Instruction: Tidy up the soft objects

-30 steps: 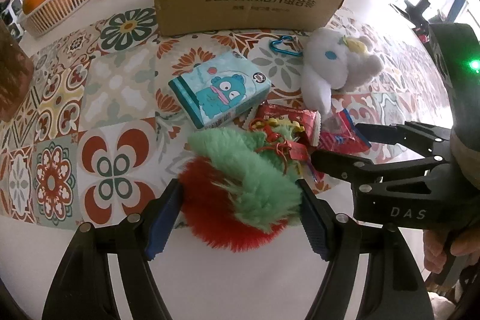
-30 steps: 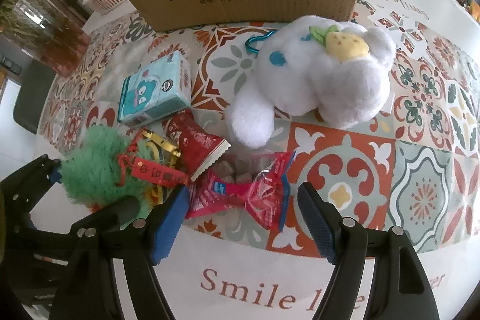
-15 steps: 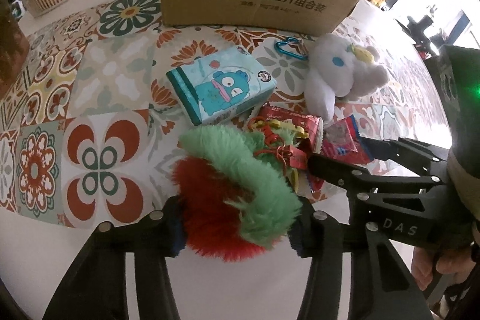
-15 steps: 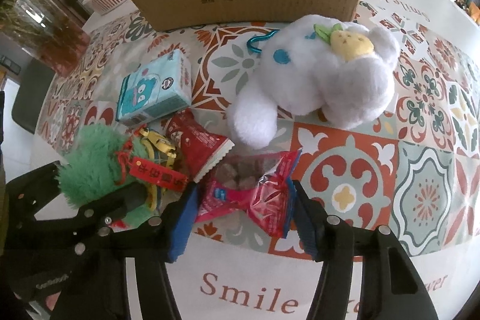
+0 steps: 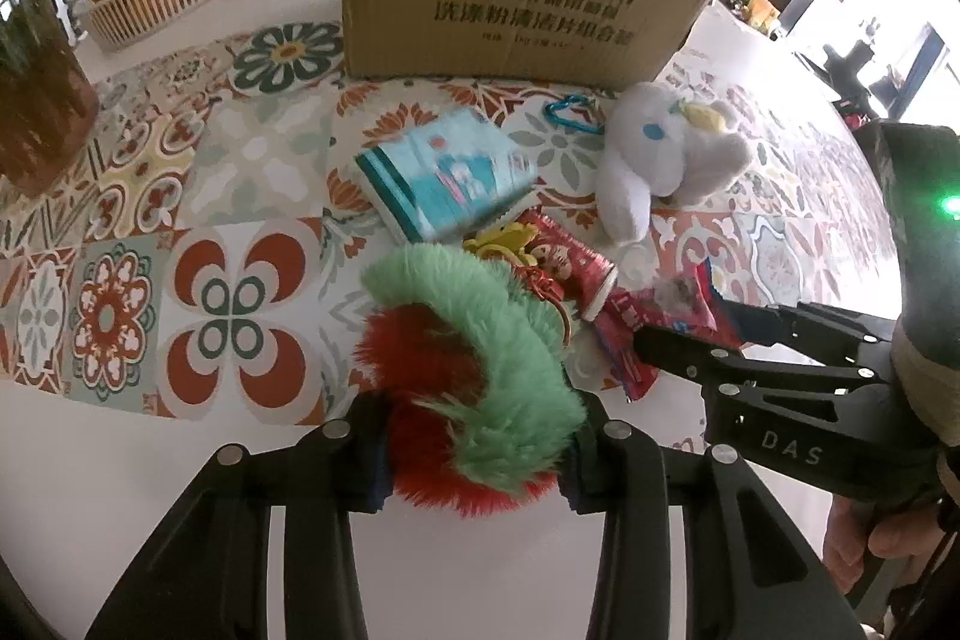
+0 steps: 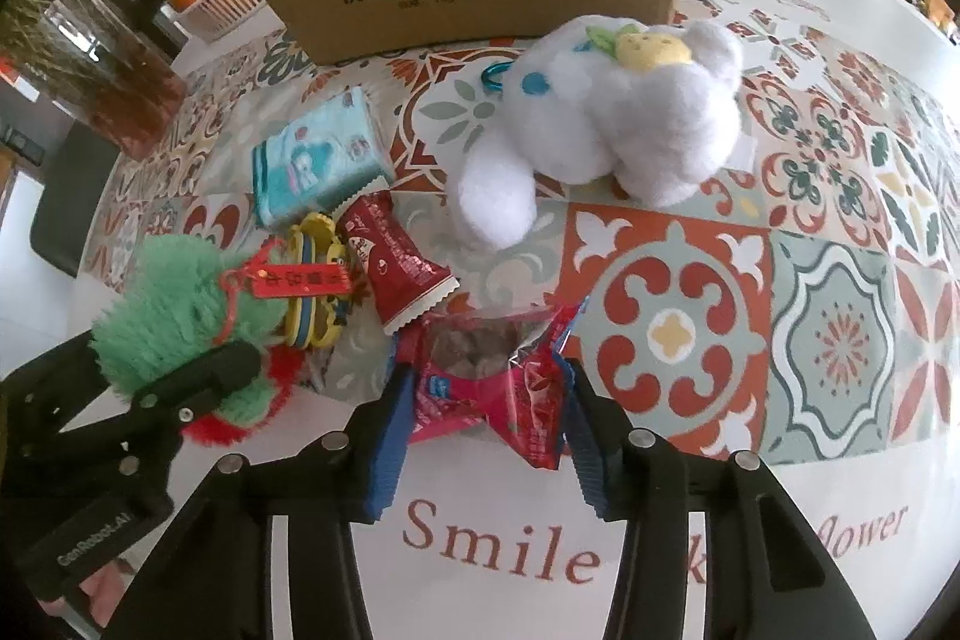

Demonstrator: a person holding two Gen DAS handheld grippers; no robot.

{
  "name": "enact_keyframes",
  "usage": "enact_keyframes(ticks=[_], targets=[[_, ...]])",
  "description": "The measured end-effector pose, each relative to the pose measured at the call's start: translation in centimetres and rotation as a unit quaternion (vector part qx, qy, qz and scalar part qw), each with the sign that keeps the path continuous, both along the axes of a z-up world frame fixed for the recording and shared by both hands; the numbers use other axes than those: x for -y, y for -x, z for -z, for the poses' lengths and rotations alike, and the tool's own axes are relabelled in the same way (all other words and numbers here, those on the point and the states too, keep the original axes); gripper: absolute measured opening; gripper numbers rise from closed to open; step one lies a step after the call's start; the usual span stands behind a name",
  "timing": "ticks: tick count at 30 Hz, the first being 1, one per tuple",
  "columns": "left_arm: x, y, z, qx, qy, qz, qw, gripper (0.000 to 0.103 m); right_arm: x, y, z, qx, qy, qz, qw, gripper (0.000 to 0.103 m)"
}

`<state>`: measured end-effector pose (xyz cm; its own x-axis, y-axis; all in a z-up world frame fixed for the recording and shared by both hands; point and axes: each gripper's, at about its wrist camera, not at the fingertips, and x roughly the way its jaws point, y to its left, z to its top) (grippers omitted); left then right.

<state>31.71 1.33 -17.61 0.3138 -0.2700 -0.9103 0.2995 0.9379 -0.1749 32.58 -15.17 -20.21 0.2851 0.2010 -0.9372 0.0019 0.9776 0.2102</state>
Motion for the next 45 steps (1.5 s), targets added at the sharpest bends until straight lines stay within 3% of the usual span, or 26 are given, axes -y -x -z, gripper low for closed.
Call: enact_keyframes(ticks=[24,45], targets=[[0.3,1.7,-5.9,0.078,0.019,-0.012,0.9967,0.040,0.9,2.1,-7.2,0.085,0.000,0.015,0.996,0.048],[1.7,-0.3,-12.7,0.176,0.038,-0.002,0.9836,0.040,2.3,1.0,-14.7,0.195,-0.002,0.042,0.980,0.048]])
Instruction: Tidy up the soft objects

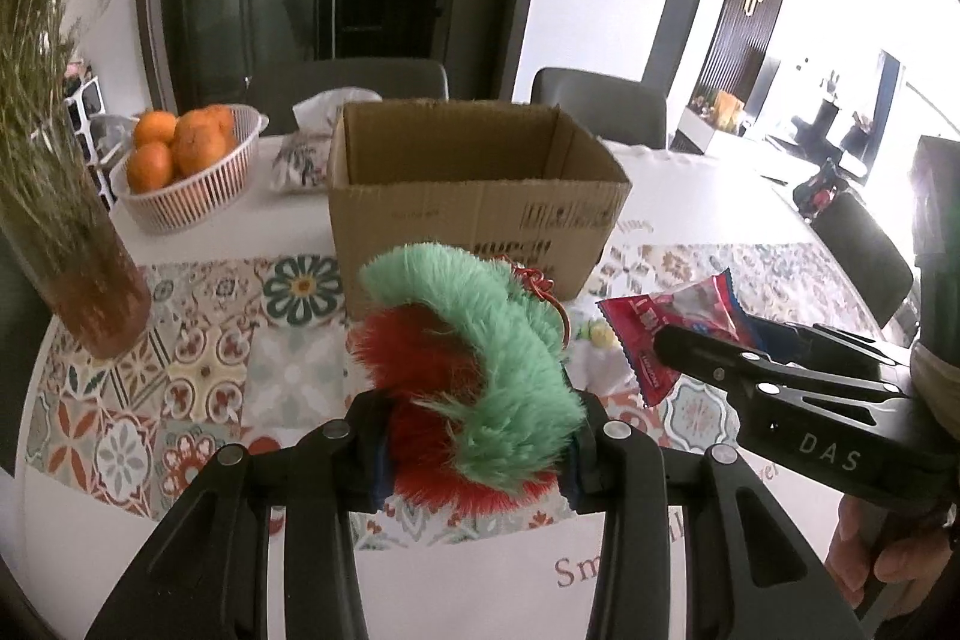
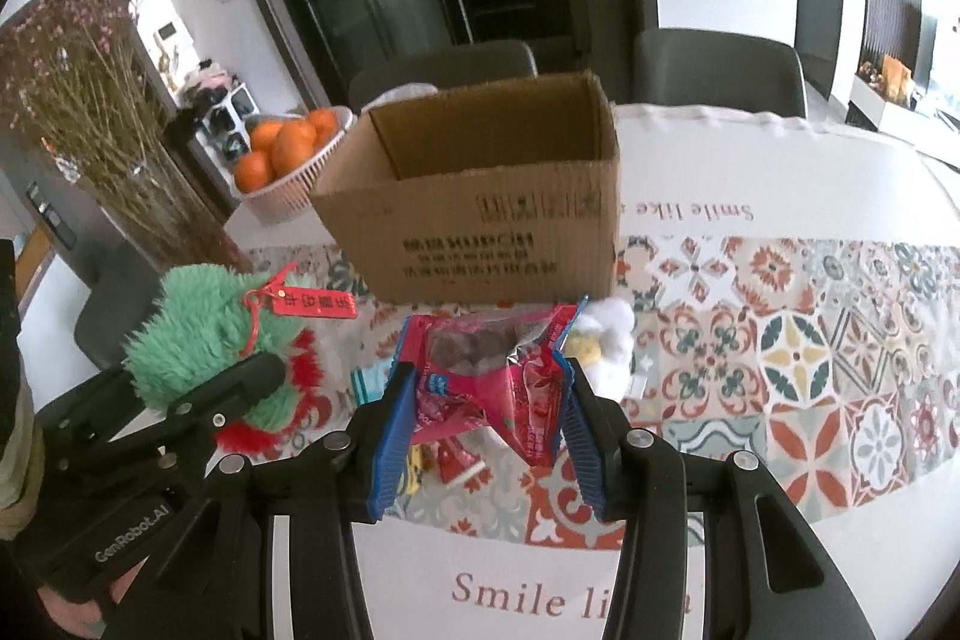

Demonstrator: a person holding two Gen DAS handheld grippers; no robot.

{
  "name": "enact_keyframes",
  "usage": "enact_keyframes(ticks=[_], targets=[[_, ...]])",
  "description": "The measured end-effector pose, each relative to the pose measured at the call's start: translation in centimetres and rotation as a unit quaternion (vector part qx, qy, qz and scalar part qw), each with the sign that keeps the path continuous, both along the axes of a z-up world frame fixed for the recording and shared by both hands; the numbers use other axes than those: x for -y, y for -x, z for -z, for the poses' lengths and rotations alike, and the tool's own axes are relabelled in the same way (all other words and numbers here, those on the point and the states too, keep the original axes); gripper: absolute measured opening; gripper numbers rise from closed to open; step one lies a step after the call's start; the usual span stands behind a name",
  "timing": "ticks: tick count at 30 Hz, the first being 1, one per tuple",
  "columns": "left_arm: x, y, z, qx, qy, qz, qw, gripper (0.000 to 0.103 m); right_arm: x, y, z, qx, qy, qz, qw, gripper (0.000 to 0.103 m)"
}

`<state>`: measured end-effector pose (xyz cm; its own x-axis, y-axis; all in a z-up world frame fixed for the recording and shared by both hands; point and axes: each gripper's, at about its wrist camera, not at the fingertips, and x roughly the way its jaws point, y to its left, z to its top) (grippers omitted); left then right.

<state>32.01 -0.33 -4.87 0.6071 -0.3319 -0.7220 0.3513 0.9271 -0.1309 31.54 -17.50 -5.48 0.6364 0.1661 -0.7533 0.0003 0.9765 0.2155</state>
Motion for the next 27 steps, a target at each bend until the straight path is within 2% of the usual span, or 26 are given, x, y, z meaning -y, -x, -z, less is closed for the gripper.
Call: enact_keyframes(ticks=[16,27], targets=[[0.6,-2.4,-3.9,0.046,0.015,0.003,0.9988,0.040,0.6,-1.9,-4.3,0.066,-0.007,0.009,0.998,0.048],[1.0,-4.3,-6.0,0.076,0.013,0.001,0.9970,0.040,0.4,-3.7,-6.6,0.096,-0.009,0.006,0.995,0.048]])
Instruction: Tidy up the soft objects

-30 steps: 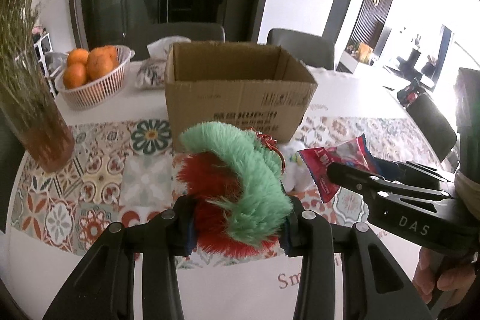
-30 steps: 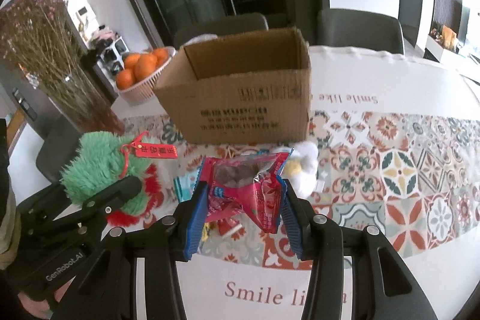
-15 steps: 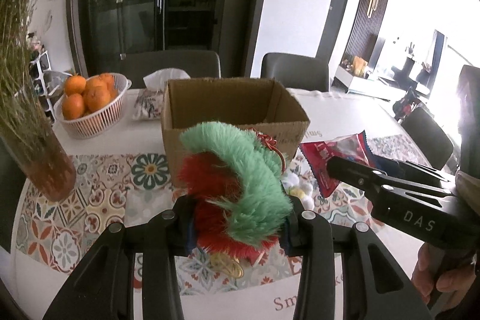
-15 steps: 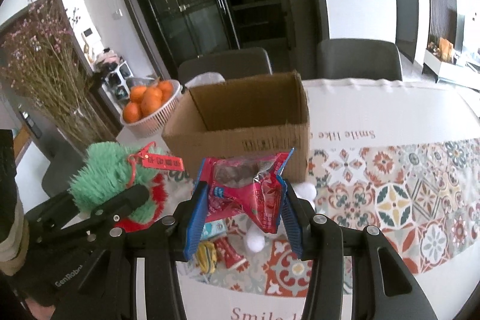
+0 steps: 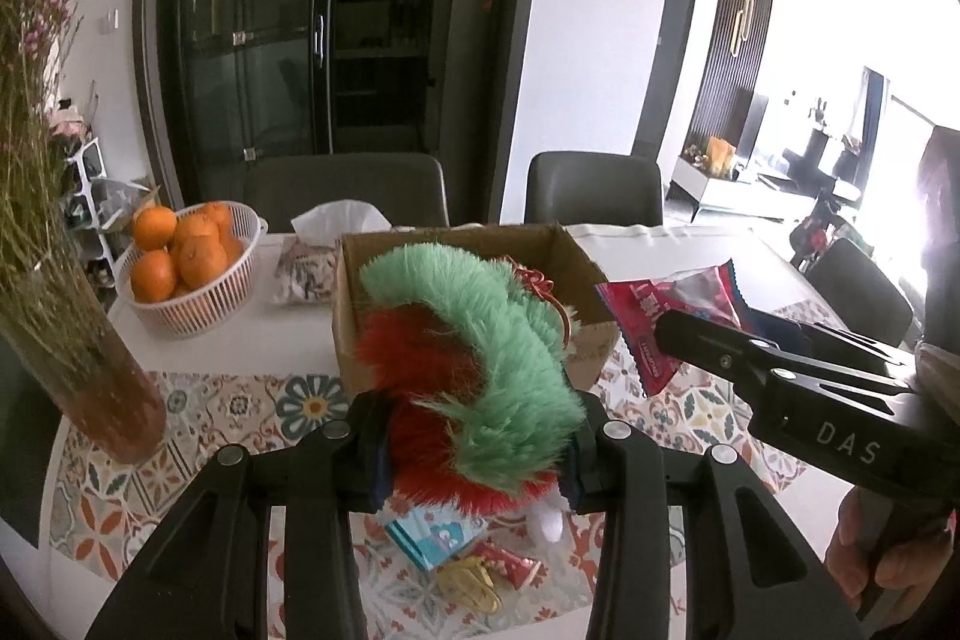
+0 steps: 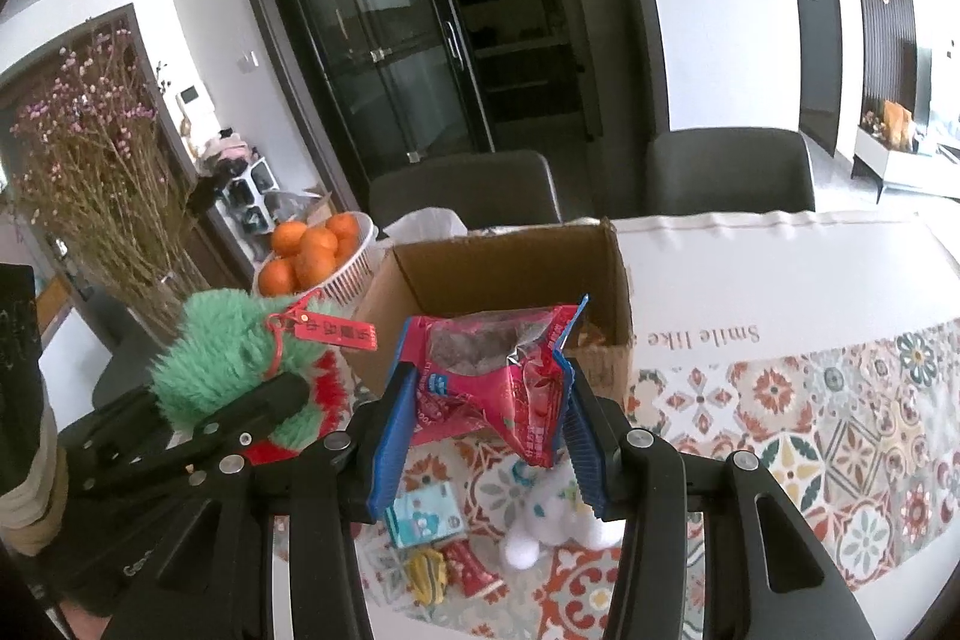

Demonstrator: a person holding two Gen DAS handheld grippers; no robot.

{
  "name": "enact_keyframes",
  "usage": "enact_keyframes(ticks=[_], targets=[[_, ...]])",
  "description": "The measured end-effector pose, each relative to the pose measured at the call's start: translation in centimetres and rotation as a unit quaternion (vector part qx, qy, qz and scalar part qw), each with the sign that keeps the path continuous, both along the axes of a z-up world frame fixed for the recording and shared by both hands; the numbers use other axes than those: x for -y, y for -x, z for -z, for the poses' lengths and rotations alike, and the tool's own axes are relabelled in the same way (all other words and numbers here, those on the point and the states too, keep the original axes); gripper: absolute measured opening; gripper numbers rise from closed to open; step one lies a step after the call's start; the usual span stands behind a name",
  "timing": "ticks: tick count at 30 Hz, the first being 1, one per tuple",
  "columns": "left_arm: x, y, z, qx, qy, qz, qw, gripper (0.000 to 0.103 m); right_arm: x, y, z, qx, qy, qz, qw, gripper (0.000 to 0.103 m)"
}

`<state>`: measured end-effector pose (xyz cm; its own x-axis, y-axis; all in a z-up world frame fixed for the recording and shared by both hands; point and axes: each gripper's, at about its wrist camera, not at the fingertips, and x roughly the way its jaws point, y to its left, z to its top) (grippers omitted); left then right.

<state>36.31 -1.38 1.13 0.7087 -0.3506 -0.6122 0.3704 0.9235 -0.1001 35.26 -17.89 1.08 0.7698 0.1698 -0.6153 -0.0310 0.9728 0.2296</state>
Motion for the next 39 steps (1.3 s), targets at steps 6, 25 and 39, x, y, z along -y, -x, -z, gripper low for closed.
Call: enact_keyframes(ticks=[6,25,39], targets=[[0.2,-1.1,-0.7,0.010,-0.003,-0.001,0.9999,0.040,-0.1,-1.3,-0.8,0.010,0.001,-0.002,1.000,0.048],[1.2,-6.3,-1.8,0.023,-0.006,-0.003,0.9997,0.040,0.6,-6.5,-1.5,0.014,-0.008,-0.006,1.000,0.048],[2.8,-10.8,-0.7,-0.009,-0.027,0.004,0.9996,0.040,1.1,-11.4,-0.3,-0.019,-0.004,-0.010,1.000,0.048]])
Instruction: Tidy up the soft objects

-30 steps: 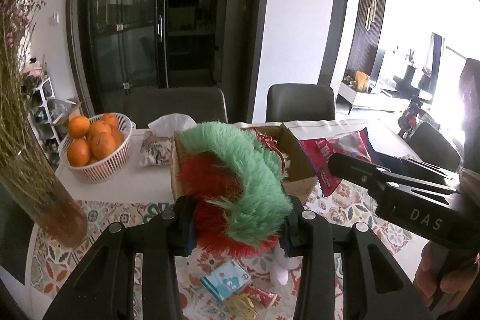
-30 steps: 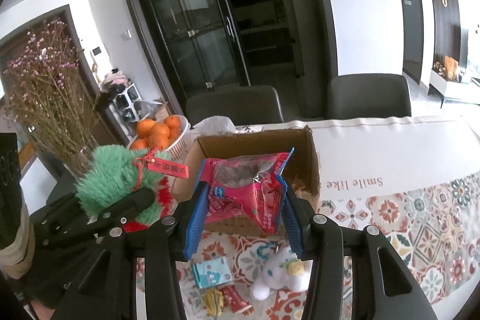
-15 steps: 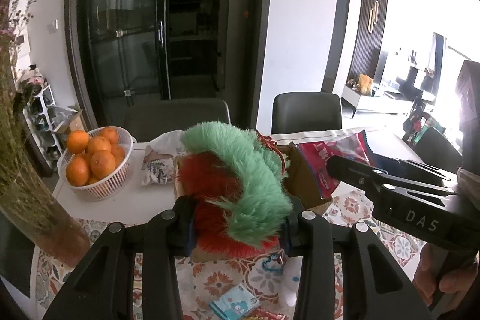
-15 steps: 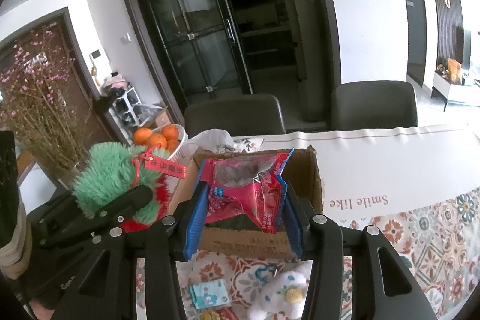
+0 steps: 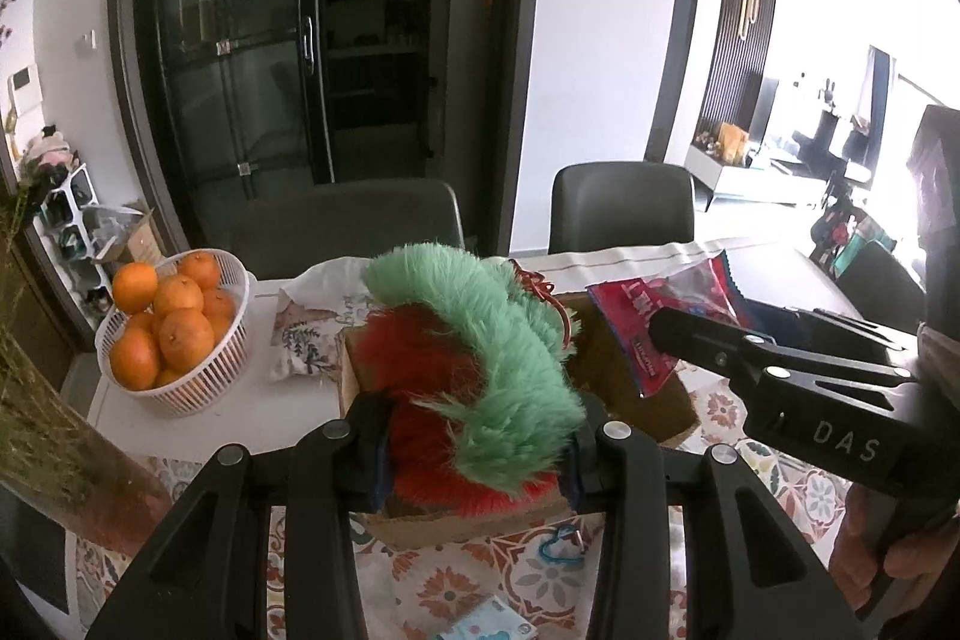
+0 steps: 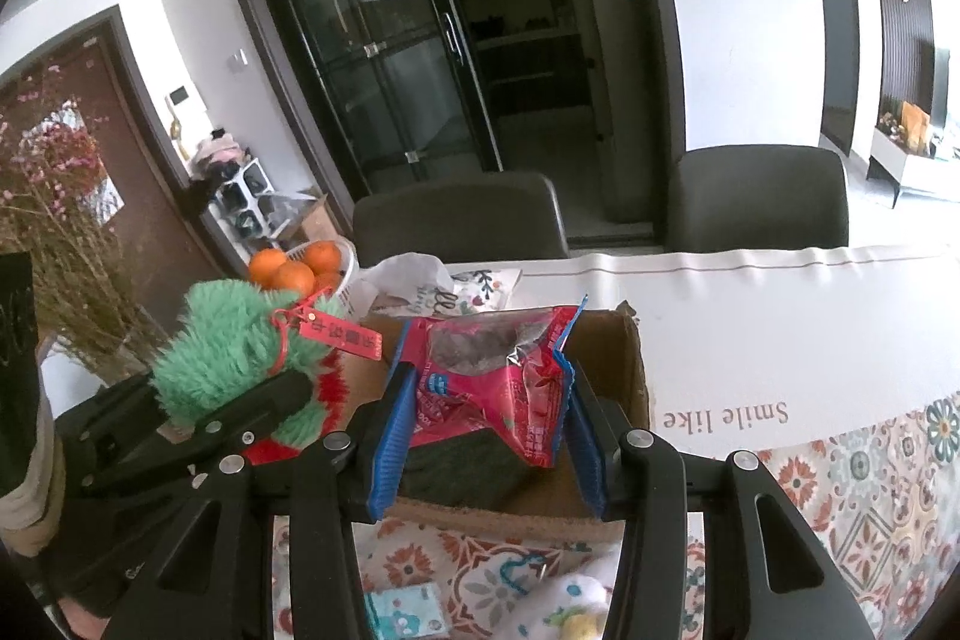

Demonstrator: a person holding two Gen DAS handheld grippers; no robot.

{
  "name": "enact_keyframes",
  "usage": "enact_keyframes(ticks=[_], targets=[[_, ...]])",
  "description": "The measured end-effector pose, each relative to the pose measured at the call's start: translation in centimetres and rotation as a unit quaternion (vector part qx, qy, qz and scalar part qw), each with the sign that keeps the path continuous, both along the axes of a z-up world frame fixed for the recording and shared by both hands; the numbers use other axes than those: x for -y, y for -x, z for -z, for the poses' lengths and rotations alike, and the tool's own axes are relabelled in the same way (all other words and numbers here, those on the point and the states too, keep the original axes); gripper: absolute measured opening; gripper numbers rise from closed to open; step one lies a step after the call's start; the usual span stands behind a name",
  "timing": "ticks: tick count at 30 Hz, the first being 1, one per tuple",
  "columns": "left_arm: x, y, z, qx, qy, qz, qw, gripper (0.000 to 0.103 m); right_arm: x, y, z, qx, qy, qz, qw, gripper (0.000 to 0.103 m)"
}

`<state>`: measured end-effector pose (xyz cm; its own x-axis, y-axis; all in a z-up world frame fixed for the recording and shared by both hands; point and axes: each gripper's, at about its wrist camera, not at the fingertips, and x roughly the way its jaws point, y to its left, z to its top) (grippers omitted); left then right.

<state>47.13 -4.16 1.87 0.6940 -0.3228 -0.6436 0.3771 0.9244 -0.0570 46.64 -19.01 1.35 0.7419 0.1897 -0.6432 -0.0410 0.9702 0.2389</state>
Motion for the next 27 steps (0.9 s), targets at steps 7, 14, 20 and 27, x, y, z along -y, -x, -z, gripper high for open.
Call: enact_keyframes(ticks=[7,14,20,27], targets=[[0.7,-1.8,0.9,-0.018,-0.020,0.002,0.9996,0.041,0.0,-2.1,1.2,-0.024,-0.001,-0.006,1.000,0.048],[0.9,-3.8,2.3,-0.054,-0.021,0.004,0.9983,0.041,0.0,-4.6,2.8,-0.061,-0.011,-0.015,0.998,0.048],[1.2,-5.3,3.7,-0.087,-0.030,0.006,0.9957,0.041,0.1,-6.5,4.5,-0.097,-0.016,-0.023,0.995,0.048],[1.5,-6.3,5.1,-0.113,-0.039,0.009,0.9928,0.042,0.4,-7.7,6.2,-0.130,-0.017,-0.023,0.991,0.048]])
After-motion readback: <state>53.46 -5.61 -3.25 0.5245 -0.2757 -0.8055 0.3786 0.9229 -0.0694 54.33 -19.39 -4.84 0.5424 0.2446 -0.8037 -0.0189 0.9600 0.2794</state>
